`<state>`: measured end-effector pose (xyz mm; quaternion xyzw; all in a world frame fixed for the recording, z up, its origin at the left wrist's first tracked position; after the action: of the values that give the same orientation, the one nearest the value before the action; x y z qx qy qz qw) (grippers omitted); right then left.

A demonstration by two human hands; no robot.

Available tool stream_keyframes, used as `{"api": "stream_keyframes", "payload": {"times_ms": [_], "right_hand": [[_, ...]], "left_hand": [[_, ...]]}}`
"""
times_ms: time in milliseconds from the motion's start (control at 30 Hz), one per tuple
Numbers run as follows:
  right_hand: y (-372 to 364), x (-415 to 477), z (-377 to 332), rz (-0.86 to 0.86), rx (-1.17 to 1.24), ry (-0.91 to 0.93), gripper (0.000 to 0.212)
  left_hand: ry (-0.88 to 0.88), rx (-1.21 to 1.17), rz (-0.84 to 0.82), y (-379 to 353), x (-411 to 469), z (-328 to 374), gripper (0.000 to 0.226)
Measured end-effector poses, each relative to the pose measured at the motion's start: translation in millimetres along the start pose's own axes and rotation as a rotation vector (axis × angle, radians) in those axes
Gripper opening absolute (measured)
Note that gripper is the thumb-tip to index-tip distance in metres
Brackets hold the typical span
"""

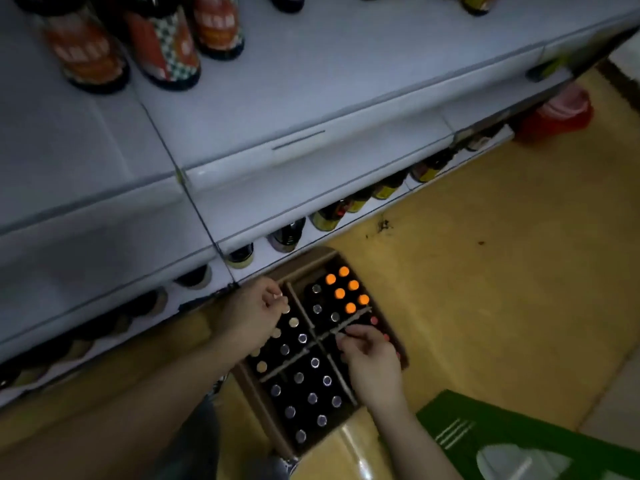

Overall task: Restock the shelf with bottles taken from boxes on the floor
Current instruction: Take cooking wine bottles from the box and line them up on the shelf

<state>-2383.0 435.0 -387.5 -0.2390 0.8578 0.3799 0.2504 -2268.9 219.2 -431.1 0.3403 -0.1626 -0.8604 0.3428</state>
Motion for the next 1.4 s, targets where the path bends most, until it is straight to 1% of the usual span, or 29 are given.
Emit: {"api": "stream_keyframes", "payload": {"times_ms": [100, 200, 300, 400, 467, 533, 633, 767, 833, 900, 1000, 1167, 1267, 1400], "right_hand": [[-39, 16, 33, -0.077, -0.06, 0.036, 0.011], [-87, 35, 69, -0.109, -0.131, 0.046, 0.014], [-139, 60, 108, -0.15, -0.18, 0.024, 0.018], [-183, 88, 141, -0.165, -0.235, 0.071, 0.027], [-209, 107, 163, -0.186, -0.279, 0.068, 0.031], [-233, 127, 183, -0.197, -0.329, 0.063, 0.035], [-263, 151, 210, -0.216, -0.419, 0.082, 0.043], [-296, 170, 241, -0.251, -0.501, 0.093, 0.046], [-309, 174, 252, -0.262, -0.533, 0.099, 0.05], [-320, 176, 260, -0.265, -0.57, 0.096, 0.05], [-331, 177, 267, -0.259, -0.612, 0.101, 0.041], [-345, 183, 274, -0.277, -0.712, 0.136, 0.042], [-351, 186, 274, -0.273, -0.799, 0.184, 0.036], [-356, 187, 271, -0.274, -0.876, 0.285, 0.032]], "left_hand": [[0.041, 0.03, 0.028, -19, -1, -59, 0.008], [0.075, 0.006, 0.046, -44, 6, -119, 0.014], [0.09, 0.018, 0.01, -75, 22, -171, 0.004], [0.083, 0.063, 0.007, -100, 44, -217, 0.013], [0.069, 0.112, -0.009, -115, 60, -244, 0.022], [0.055, 0.172, -0.062, -132, 77, -269, 0.03], [-0.02, 0.27, -0.128, -155, 96, -297, 0.036], [-0.138, 0.438, -0.2, -182, 107, -321, 0.051], [-0.197, 0.526, -0.241, -193, 110, -328, 0.054], [-0.25, 0.558, -0.267, -202, 113, -331, 0.053], [-0.293, 0.571, -0.301, -211, 118, -335, 0.05], [-0.361, 0.646, -0.328, -220, 124, -339, 0.038], [-0.41, 0.714, -0.302, -224, 124, -337, 0.039], [-0.449, 0.772, -0.245, -225, 121, -333, 0.029]]}}
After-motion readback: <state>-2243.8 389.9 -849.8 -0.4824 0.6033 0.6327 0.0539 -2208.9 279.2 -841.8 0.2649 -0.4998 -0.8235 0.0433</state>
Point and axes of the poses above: each hand's wrist, its own x-axis towards the middle knuckle, its own y-axis out of the back of the hand, z = x × y, the point moved 8 cm from there along x, towards the middle knuckle, and after that the axes turned 4 degrees about z, right-handed, at the moved point
